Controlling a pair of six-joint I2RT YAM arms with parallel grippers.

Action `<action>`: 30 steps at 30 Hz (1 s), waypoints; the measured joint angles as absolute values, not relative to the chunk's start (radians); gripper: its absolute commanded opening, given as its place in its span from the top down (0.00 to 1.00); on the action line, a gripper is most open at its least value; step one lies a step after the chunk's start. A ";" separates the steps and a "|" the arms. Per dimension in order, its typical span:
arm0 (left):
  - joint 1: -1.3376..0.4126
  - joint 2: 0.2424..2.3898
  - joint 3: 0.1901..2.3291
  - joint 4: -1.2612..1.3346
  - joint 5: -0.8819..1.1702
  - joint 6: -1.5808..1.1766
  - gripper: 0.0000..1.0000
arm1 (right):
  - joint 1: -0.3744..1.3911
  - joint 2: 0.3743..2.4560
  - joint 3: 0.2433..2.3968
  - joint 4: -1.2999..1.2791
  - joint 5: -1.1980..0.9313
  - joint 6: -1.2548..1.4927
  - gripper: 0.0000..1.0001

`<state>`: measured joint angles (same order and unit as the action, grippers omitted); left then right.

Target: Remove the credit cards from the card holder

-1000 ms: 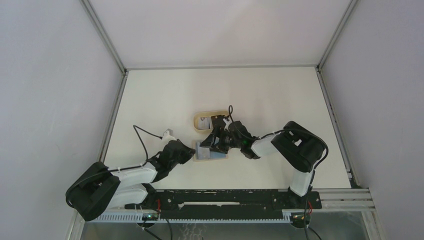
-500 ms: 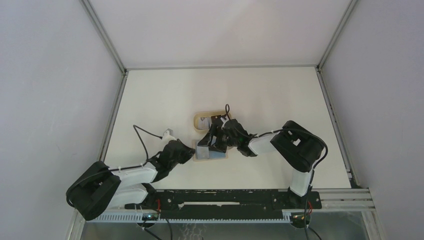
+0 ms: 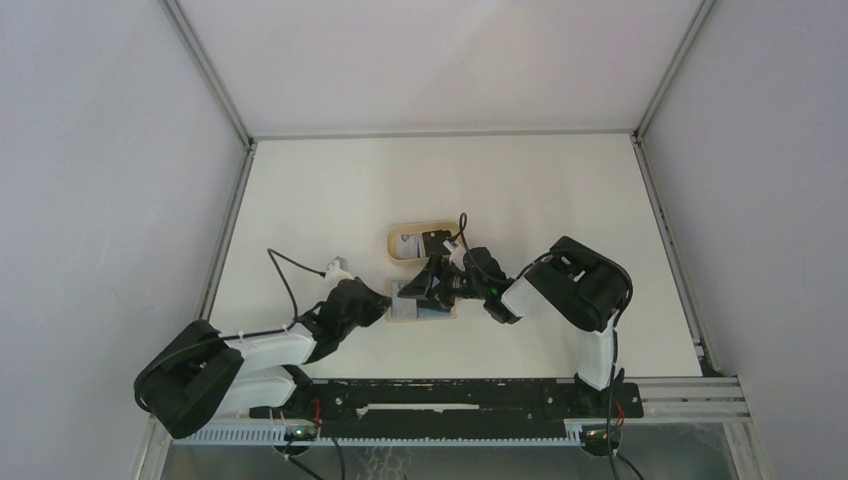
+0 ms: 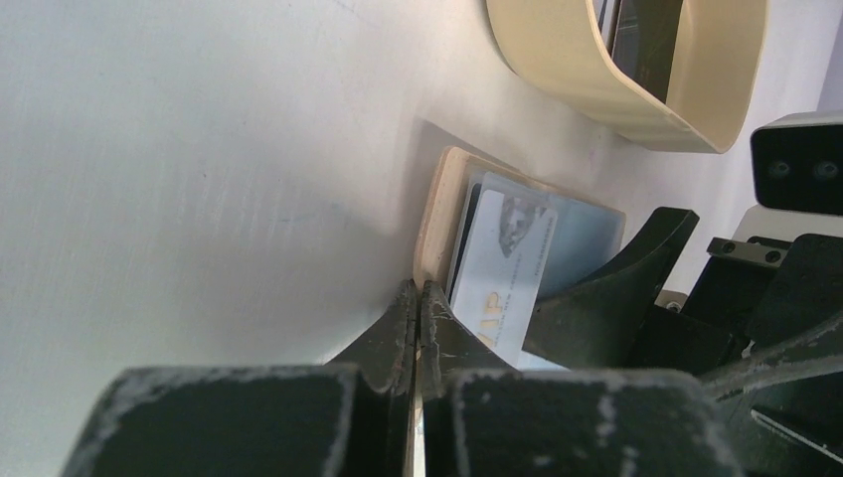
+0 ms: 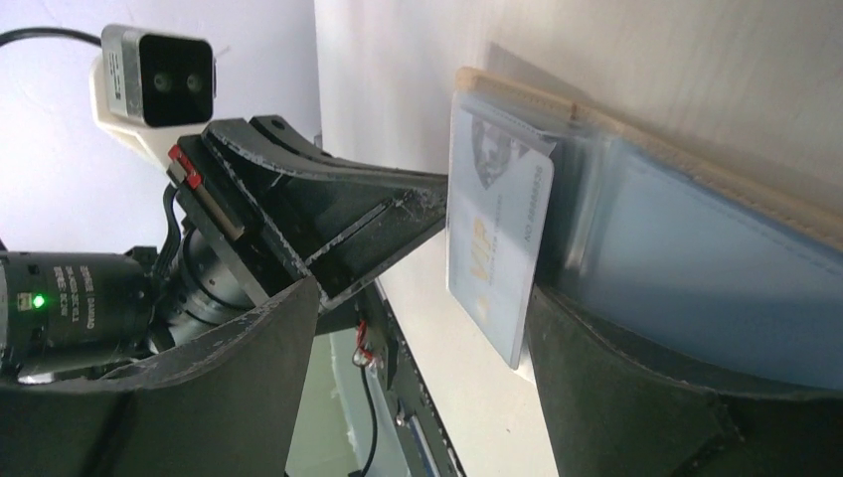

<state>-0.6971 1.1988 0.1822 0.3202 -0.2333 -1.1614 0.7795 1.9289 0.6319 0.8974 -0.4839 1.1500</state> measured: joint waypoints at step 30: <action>-0.698 1.205 0.184 0.325 -0.232 -1.162 1.00 | 0.787 1.979 0.723 0.861 -0.538 1.170 0.18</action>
<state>-0.6975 1.2045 0.1841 0.3248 -0.2321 -1.1618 0.7872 1.9789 0.7231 0.8612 -0.5377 1.1702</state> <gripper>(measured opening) 0.008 0.830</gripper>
